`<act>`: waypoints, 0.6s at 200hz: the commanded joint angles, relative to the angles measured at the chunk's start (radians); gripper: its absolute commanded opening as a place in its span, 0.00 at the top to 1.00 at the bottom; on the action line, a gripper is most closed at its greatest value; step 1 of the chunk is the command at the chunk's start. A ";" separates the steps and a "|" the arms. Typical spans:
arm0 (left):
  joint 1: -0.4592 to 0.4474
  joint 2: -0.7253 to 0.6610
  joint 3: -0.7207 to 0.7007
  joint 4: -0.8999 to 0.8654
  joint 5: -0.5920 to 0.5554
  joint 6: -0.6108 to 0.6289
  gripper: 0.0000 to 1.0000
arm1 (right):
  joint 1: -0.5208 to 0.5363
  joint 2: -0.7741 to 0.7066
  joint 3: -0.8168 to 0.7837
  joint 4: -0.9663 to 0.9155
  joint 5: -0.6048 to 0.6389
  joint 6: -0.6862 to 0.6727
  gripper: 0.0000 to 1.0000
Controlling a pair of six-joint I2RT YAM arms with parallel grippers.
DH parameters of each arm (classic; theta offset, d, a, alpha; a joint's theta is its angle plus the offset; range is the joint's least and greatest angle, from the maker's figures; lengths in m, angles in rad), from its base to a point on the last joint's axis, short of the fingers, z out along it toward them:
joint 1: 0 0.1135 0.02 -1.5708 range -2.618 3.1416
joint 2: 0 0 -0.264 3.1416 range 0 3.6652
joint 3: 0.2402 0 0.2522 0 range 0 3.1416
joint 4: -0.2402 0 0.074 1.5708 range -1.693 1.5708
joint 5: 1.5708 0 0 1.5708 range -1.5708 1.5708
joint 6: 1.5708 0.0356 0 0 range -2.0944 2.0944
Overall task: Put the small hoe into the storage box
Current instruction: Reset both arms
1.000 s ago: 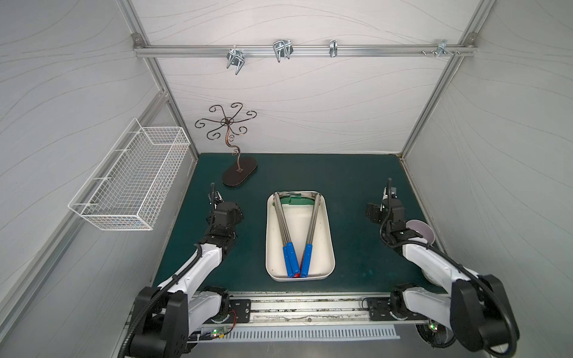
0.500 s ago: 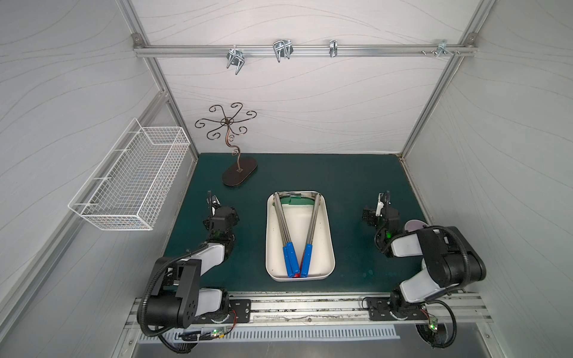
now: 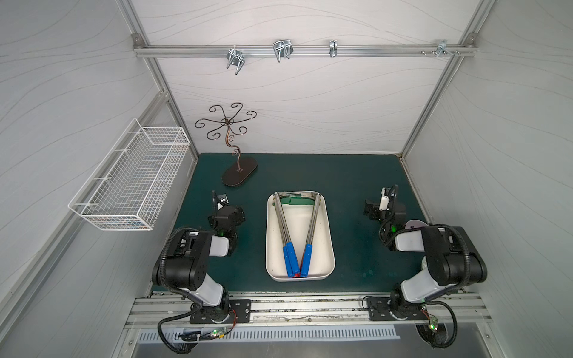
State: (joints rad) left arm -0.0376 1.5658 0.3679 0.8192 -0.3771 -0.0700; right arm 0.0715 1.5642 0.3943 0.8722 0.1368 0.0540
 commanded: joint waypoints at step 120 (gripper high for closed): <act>0.007 -0.010 0.032 0.066 0.007 0.004 0.00 | 0.030 0.012 0.035 -0.042 0.022 -0.037 0.01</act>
State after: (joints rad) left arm -0.0334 1.5658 0.3740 0.8215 -0.3733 -0.0700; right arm 0.0952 1.5692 0.4141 0.8337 0.1493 0.0364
